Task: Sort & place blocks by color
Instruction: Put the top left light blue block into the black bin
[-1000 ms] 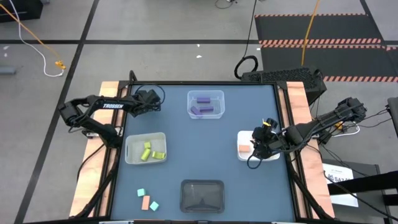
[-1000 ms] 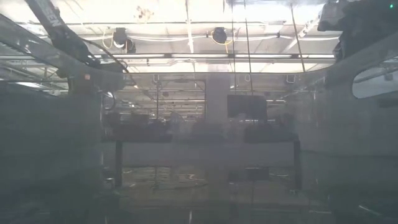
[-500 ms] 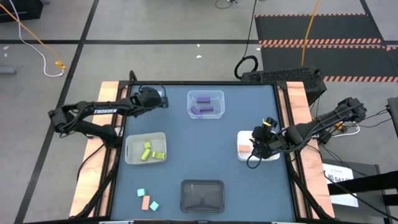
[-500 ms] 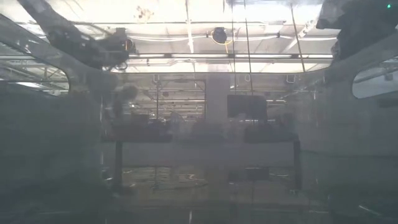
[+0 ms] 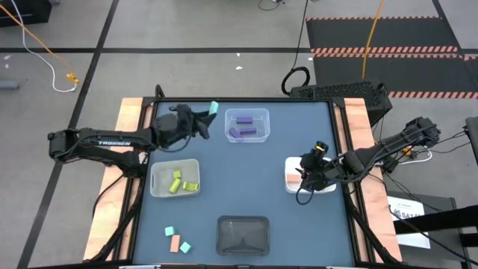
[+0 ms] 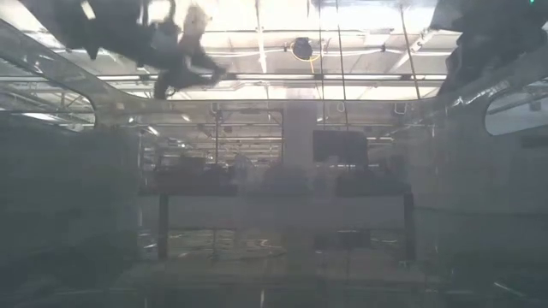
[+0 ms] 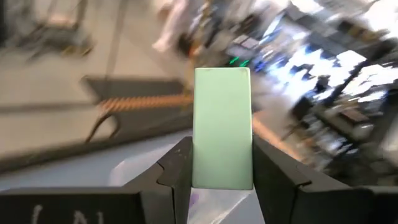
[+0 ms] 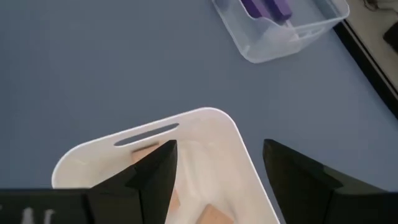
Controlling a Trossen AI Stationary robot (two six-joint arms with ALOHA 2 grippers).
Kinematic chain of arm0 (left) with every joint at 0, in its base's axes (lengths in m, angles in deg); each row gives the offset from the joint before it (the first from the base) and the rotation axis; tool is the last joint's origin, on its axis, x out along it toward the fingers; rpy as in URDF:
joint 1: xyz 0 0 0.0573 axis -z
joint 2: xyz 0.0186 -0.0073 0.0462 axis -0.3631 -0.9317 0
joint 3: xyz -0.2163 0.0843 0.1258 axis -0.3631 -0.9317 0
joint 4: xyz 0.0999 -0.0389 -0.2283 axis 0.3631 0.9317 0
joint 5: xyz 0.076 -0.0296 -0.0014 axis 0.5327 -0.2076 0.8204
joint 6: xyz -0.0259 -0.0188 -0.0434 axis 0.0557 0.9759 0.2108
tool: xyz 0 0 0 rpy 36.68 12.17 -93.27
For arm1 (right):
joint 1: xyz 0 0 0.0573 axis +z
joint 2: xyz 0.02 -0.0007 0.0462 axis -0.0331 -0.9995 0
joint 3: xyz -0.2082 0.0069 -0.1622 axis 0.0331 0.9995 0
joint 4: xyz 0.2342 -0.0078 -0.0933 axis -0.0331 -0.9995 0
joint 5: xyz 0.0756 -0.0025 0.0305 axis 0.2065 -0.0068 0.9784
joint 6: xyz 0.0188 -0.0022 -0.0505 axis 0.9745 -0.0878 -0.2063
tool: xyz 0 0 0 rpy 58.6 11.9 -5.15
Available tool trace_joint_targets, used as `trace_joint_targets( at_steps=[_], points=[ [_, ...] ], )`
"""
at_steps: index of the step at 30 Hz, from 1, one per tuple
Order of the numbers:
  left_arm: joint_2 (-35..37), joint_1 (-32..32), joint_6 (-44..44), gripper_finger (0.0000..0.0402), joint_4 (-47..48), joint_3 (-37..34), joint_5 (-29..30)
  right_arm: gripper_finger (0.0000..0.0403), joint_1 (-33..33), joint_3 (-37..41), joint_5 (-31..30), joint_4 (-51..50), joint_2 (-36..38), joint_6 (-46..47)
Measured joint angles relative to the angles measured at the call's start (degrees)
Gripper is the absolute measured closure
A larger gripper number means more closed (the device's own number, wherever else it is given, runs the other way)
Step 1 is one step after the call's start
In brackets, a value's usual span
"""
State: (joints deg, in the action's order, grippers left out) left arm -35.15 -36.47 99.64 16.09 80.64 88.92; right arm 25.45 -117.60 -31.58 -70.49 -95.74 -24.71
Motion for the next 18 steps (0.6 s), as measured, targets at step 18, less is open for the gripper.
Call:
trace_joint_targets(
  at_steps=[18],
  points=[
    [-1.1, 18.3, -0.3, 0.0266, -10.4, 0.0, -6.5, 0.0174, 0.0, 0.0, -3.0, 2.3, 0.0, -1.4]
  ],
)
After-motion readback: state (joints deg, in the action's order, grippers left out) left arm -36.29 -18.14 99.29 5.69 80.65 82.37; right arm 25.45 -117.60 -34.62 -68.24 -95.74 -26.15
